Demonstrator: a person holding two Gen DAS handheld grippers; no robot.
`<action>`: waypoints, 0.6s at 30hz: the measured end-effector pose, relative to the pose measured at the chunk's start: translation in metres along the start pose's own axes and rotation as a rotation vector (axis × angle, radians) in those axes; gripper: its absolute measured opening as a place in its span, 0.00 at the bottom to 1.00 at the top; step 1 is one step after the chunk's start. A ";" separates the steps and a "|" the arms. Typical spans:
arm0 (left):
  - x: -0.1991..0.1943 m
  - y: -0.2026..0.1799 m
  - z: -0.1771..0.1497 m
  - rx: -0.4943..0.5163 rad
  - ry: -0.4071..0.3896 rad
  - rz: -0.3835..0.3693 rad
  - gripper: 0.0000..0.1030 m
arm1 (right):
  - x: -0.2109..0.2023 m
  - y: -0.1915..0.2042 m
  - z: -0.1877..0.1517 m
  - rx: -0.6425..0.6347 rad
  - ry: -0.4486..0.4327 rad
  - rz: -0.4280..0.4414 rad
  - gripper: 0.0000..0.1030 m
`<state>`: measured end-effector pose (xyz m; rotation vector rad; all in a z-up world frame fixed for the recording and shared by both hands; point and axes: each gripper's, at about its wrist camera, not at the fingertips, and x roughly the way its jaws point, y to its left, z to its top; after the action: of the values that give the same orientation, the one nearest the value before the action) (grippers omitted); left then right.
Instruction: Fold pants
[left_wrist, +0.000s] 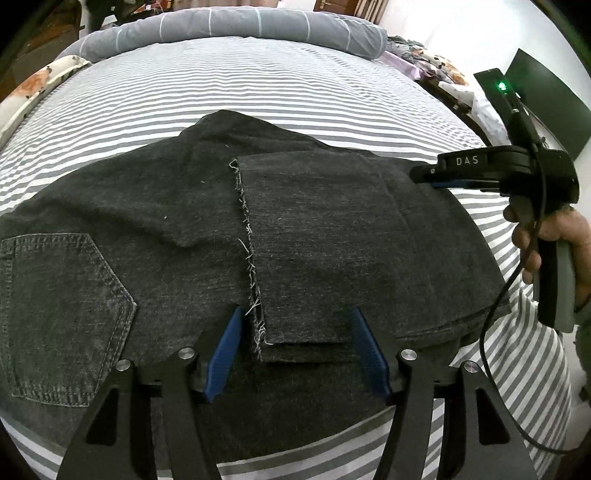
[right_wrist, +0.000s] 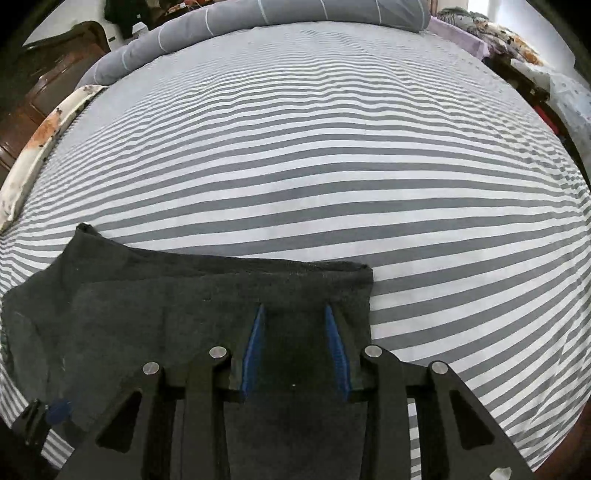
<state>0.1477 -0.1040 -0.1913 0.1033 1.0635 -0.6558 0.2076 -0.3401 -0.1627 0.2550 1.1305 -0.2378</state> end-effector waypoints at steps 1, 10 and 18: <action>0.000 0.000 0.000 0.001 -0.001 0.001 0.61 | -0.003 0.001 -0.002 -0.005 0.003 0.003 0.31; 0.001 -0.006 -0.003 0.025 -0.016 0.022 0.61 | -0.038 0.010 -0.074 -0.033 0.025 0.030 0.36; -0.010 0.005 -0.008 -0.021 -0.010 0.022 0.61 | -0.047 0.020 -0.125 -0.052 0.049 0.017 0.38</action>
<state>0.1407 -0.0923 -0.1882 0.0930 1.0584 -0.6245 0.0879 -0.2785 -0.1688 0.2250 1.1813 -0.1873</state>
